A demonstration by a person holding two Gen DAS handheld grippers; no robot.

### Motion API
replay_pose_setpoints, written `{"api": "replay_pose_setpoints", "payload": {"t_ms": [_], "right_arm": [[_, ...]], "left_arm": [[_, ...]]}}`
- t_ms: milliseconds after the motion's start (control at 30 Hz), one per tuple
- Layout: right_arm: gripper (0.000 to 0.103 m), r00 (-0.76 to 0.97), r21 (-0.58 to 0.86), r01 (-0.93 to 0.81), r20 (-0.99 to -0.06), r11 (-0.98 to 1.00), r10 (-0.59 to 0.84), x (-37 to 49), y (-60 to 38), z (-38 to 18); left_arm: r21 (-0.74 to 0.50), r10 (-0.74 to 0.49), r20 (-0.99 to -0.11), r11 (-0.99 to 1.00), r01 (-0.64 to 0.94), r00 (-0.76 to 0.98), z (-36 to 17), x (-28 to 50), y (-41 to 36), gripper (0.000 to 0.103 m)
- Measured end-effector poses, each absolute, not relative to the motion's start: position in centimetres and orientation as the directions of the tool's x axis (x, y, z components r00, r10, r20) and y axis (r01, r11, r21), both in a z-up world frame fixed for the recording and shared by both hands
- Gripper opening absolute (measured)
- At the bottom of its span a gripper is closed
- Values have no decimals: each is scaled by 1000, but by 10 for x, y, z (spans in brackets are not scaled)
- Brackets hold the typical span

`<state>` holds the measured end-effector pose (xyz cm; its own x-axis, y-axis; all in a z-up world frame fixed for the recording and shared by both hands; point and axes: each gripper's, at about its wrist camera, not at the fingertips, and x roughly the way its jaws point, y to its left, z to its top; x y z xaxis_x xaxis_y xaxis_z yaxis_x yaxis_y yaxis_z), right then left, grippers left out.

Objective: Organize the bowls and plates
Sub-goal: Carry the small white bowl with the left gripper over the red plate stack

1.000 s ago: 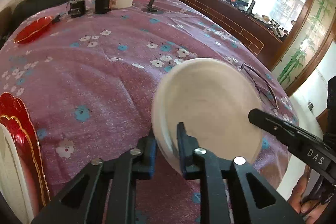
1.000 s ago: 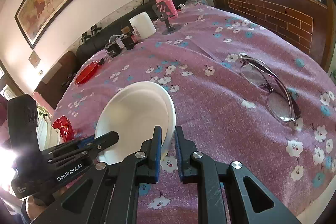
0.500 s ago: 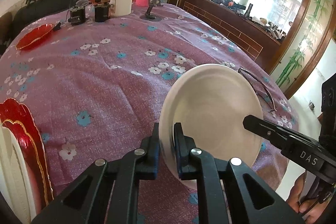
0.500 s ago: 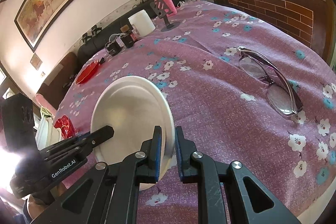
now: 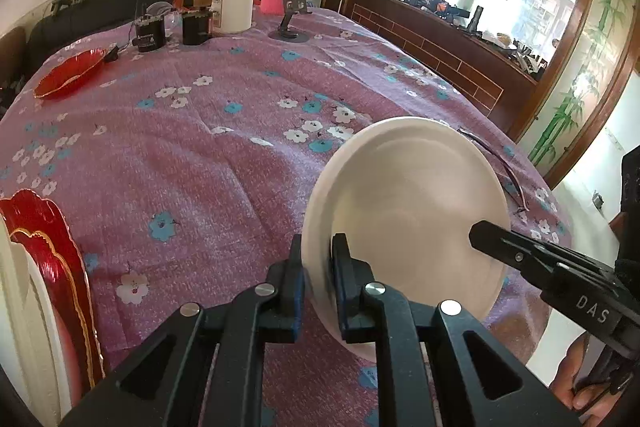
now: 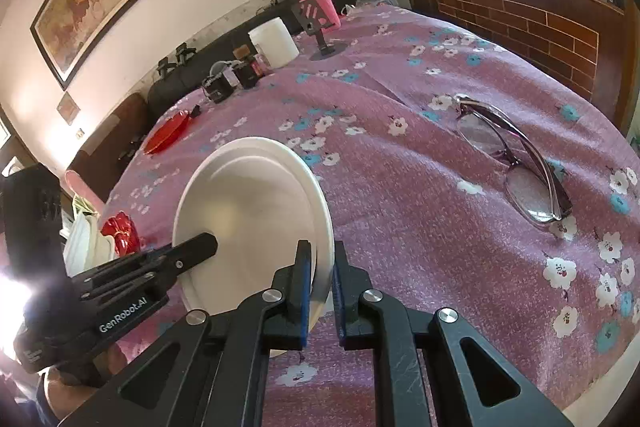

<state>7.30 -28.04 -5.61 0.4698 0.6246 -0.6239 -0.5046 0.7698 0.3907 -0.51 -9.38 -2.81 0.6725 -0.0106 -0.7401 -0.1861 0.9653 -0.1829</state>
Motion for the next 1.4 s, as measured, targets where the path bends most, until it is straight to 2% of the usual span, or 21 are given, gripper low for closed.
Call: {"api": "replay_pose_setpoints", "payload": {"t_ms": [267,600,833,900,1100,1400], "right_arm": [[10,467,410,-526,-593,746,655,66,-281,-39],[10,461,398,-622,-511,675,726,46,-261,14],[11,360,425,-707,-471,565,805,28,-222,47],[11,323,418,-735,-476,533,818,19,-203,54],[11,209,419,-794,-494,441,844,-7,-149,59],[11,96,404,-831,-574,383,813,-37,-84,32]], "left_arm": [[-154,28,-703,969,-192,710,-5,-19,-95,12],[-172,81,-600,959,-227,796,49,-62,-77,12],[-202,137,-555,935,-293,820,73,-101,-40,12],[-235,148,-546,918,-320,824,79,-117,-21,12],[-230,227,-537,887,-400,813,83,-163,13,12],[-227,292,-605,828,-512,740,49,-204,56,13]]}}
